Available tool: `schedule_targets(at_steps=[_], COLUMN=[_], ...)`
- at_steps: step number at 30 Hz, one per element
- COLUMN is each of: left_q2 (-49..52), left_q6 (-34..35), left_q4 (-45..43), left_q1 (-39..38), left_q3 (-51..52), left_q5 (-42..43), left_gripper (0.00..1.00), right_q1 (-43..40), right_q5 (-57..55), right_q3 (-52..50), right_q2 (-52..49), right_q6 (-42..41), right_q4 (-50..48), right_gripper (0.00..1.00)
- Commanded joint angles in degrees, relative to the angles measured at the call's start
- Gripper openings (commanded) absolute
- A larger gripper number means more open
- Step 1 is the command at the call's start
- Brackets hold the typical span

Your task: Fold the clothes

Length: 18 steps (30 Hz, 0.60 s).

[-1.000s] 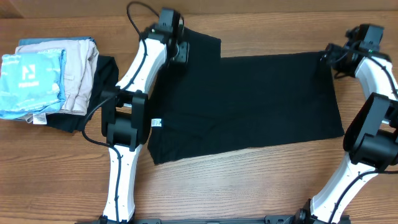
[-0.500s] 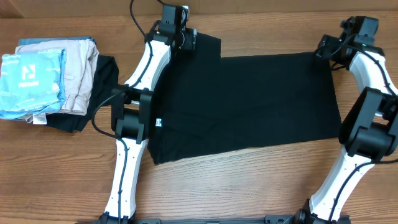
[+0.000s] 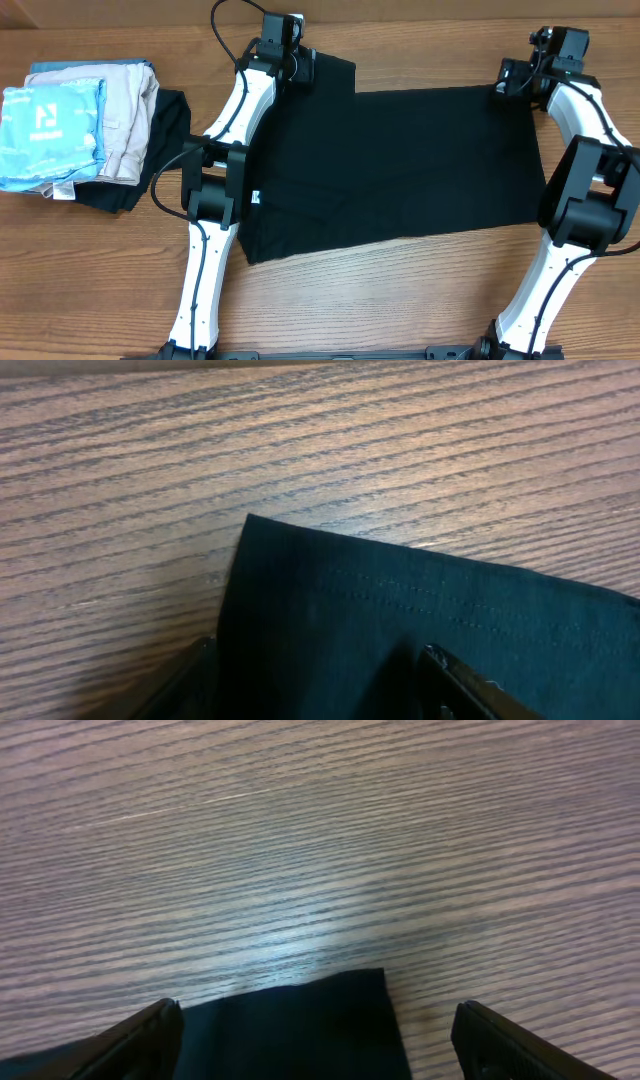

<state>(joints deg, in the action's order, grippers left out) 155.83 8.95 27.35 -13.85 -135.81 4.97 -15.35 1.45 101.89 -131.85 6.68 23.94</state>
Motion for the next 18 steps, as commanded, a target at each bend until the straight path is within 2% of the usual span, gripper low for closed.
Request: schedule_targets(at_steps=[1,6,8,10,13,15,16,18], left_q2=[3.58,3.58,3.58,3.58,3.58,3.58,3.58,3.58], left_q6=[-0.2,-0.2,-0.2,-0.2,-0.2,-0.2,-0.22,-0.2], left_q4=[2.4,2.6,2.69,2.8,2.89,2.78,2.86,2.86], left_q1=[0.0,0.0,0.0,0.02,0.0,0.04,0.13,0.13], left_q3=[0.63,0.63,0.63,0.63,0.63,0.61,0.59,0.59], left_q5=[0.42,0.42,0.42,0.42,0.39,0.17,-0.81,-0.9], left_gripper=[0.67,0.67,0.67,0.66,0.59,0.45,0.32,0.22], right_q1=[-0.52,-0.52,-0.52,-0.5,-0.5,-0.52,-0.52,-0.52], right_q5=[-0.33,-0.33,-0.33,-0.33,-0.33,-0.33,-0.33,-0.33], right_q3=[0.85,0.83,0.81,0.81,0.83,0.81,0.81,0.81], right_q2=[-1.25,-4.72,-5.55,-5.55,-5.55,-5.55,-5.55,-5.55], right_q6=[1.51,1.29,1.27,1.27,1.27,1.27,1.27,1.27], right_q4=[-0.7,0.81,0.81,0.76,0.94,0.94,0.83,0.74], right_gripper=[0.9,0.86,0.81,0.73,0.53,0.4,0.25,0.2])
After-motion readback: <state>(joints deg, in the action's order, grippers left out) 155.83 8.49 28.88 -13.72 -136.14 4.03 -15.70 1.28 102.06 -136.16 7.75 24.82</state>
